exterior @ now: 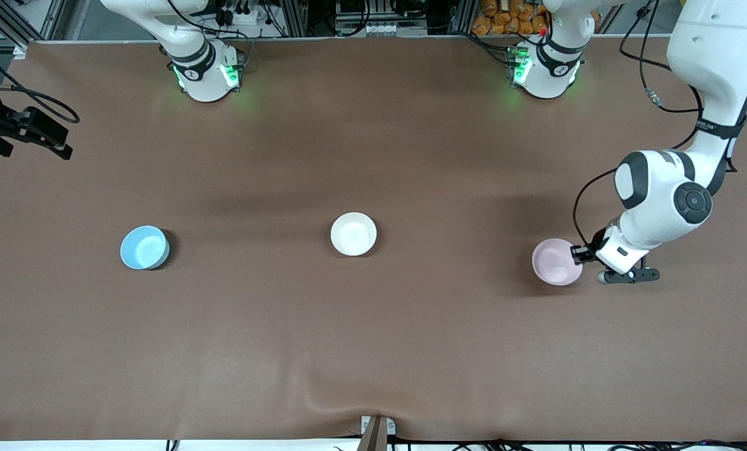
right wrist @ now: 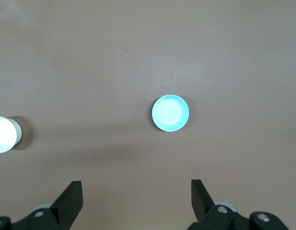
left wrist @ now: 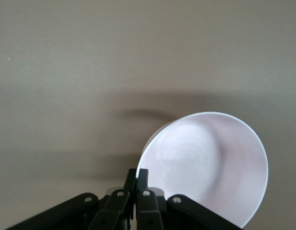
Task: Stack pink and blue bowls on white bowl
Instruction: 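Carry the pink bowl with the left gripper over the white bowl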
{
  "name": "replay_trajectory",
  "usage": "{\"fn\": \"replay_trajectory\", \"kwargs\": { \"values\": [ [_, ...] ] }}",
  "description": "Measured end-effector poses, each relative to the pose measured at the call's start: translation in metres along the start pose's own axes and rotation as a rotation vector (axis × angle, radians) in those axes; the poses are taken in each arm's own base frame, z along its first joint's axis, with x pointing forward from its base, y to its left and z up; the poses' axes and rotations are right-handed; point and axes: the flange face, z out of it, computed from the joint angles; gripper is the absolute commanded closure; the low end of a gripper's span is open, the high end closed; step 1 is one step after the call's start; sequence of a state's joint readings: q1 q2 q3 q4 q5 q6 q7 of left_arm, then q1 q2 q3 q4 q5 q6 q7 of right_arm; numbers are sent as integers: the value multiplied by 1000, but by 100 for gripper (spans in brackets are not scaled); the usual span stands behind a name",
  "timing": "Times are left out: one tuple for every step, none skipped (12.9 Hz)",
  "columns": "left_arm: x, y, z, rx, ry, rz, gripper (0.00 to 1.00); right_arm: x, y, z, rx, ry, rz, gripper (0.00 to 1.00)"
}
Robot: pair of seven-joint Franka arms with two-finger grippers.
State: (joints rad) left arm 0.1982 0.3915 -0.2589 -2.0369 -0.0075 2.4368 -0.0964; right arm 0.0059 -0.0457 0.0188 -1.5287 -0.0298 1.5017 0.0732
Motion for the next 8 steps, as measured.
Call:
{"fn": "replay_trajectory", "kwargs": {
  "values": [
    [-1,22,-17,-6,-7,-13,100,0,0,0,0,0,0,0],
    [-4,49,-33,-13,-13,-29,100,0,0,0,0,0,0,0],
    [-7,81,-48,-23,-21,-50,100,0,0,0,0,0,0,0],
    [-11,113,-61,-34,-26,-72,100,0,0,0,0,0,0,0],
    [-16,143,-70,-47,-27,-95,100,0,0,0,0,0,0,0],
    [-22,172,-76,-59,-27,-118,100,0,0,0,0,0,0,0],
    [-30,202,-77,-68,-30,-139,100,0,0,0,0,0,0,0],
    [-39,232,-75,-76,-38,-161,100,0,0,0,0,-1,1,0]
  ]
}}
